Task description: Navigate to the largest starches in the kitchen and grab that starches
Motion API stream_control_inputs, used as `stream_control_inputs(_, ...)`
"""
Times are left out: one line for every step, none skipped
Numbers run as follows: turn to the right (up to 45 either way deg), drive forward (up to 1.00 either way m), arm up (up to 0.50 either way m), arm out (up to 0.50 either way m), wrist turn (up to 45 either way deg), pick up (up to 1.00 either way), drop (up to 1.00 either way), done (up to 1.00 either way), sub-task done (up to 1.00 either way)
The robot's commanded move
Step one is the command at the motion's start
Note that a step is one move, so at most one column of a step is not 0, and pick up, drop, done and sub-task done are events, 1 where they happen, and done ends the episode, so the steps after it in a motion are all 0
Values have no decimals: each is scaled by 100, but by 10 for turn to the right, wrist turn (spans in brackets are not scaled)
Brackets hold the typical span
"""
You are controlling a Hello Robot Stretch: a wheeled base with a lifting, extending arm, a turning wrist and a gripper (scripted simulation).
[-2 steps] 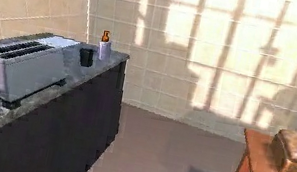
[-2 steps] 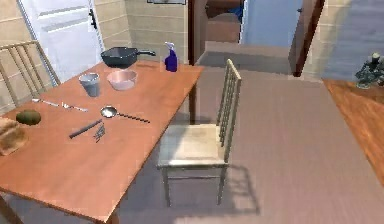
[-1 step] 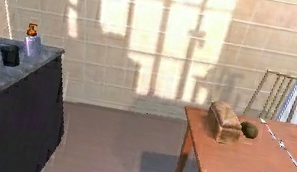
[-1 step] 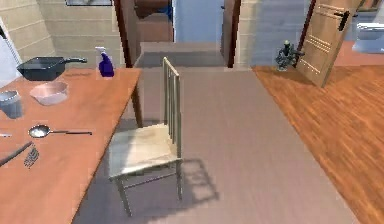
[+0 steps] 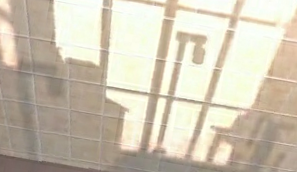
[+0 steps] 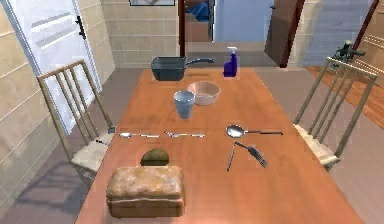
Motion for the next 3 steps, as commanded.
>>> stream_control_inputs(60, 0, 0, 0, 0, 0, 0, 0, 0)
stream_control_inputs(0, 55, 0, 0, 0, 0, 0, 0, 0)
stream_control_inputs(330, 0, 0, 0, 0, 0, 0, 0, 0)
